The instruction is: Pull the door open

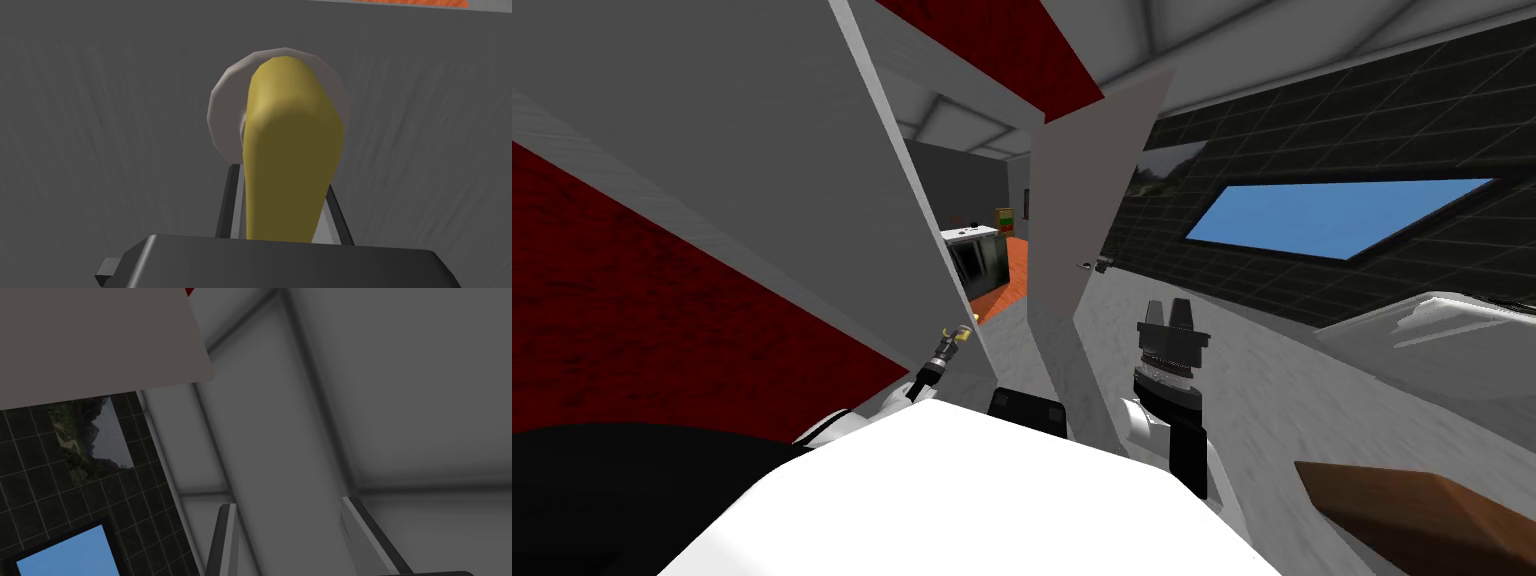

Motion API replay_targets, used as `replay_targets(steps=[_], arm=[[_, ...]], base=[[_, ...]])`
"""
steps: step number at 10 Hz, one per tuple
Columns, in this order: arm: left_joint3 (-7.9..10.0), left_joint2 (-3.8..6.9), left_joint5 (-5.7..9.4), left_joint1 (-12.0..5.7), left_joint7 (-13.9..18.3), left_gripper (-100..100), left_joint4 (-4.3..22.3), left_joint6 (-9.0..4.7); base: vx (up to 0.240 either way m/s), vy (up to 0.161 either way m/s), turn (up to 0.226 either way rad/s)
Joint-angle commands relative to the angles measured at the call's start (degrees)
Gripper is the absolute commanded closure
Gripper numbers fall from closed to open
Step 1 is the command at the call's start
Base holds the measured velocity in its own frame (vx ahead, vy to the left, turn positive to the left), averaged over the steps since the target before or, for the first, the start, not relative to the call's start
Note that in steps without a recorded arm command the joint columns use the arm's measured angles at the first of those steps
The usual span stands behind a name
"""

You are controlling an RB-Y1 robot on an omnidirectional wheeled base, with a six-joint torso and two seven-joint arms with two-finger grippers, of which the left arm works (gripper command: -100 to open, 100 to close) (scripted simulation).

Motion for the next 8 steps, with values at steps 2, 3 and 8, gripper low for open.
replay_targets(steps=[2, 3, 8], arm=[[-1.24, 1.35, -0.36, 2.35, 1.5, 100, -0.1, -2.91], [-1.24, 1.35, -0.36, 2.35, 1.5, 100, -0.1, -2.91], [-2.60, 2.87, -0.73, 4.39, 3.2, 100, 0.4, -6.48]], base=[[-0.210, 0.051, -0.144], [-0.134, 0.020, -0.037], [-0.102, 0.032, -0.080]])
